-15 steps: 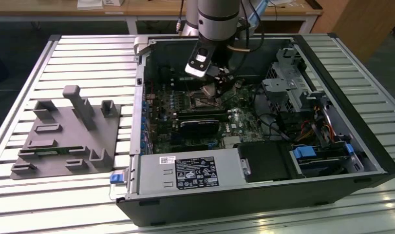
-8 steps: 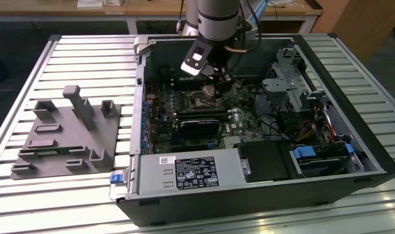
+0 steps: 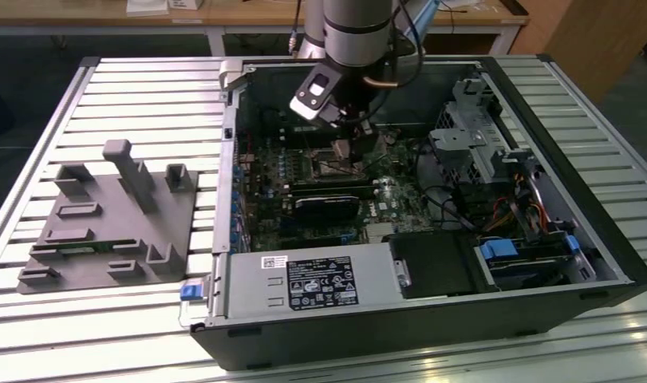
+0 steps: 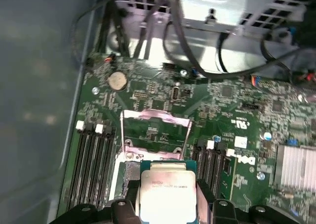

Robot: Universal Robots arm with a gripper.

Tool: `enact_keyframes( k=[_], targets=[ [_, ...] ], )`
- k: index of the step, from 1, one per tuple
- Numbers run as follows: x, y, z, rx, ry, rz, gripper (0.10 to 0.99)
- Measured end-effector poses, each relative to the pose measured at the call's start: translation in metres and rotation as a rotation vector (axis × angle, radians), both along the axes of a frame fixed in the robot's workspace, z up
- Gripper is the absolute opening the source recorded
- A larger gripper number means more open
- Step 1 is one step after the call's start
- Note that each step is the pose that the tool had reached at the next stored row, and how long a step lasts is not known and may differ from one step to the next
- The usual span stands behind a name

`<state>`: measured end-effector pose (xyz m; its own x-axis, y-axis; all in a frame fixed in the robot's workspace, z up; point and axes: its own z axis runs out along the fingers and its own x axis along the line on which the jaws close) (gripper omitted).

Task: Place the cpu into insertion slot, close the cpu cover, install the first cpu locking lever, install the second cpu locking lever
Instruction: 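Place the cpu into insertion slot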

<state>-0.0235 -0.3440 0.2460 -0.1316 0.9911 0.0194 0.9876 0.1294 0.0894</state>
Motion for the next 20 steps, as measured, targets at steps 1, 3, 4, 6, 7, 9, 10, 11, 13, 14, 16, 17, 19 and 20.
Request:
enact_keyframes(
  k=[1, 3, 4, 6, 7, 9, 10, 11, 13, 14, 16, 17, 19, 20],
  targets=[
    [0.0, 0.0, -0.0001, 0.0, 0.0, -0.019, 0.537],
    [0.0, 0.0, -0.0001, 0.0, 0.0, -0.055, 0.537],
    [0.0, 0.0, -0.0002, 0.0, 0.0, -0.073, 0.537],
    [-0.0005, 0.0, -0.0002, 0.0, 0.0002, -0.093, 0.537],
    [-0.0013, -0.0001, -0.0003, 0.0, 0.0, -0.094, 0.537],
    [-0.0038, 0.0, -0.0014, 0.0, -0.0094, -0.094, 0.537],
    [-0.0051, 0.0, -0.002, 0.001, -0.0171, -0.094, 0.537],
    [-0.0063, 0.0, -0.0028, 0.001, -0.0246, -0.094, 0.537],
    [-0.0084, 0.0, -0.0044, 0.002, -0.0386, -0.094, 0.537],
    [-0.0095, 0.0, -0.0054, 0.002, -0.0452, -0.094, 0.537],
    [-0.0106, 0.0, -0.0065, 0.002, -0.0536, -0.094, 0.537],
    [-0.0106, 0.0, -0.0065, 0.002, -0.0539, -0.094, 0.537],
    [-0.0106, 0.0, -0.0065, 0.002, -0.0541, -0.094, 0.537],
    [-0.0106, 0.0, -0.0066, 0.002, -0.0541, -0.094, 0.537]
  ],
)
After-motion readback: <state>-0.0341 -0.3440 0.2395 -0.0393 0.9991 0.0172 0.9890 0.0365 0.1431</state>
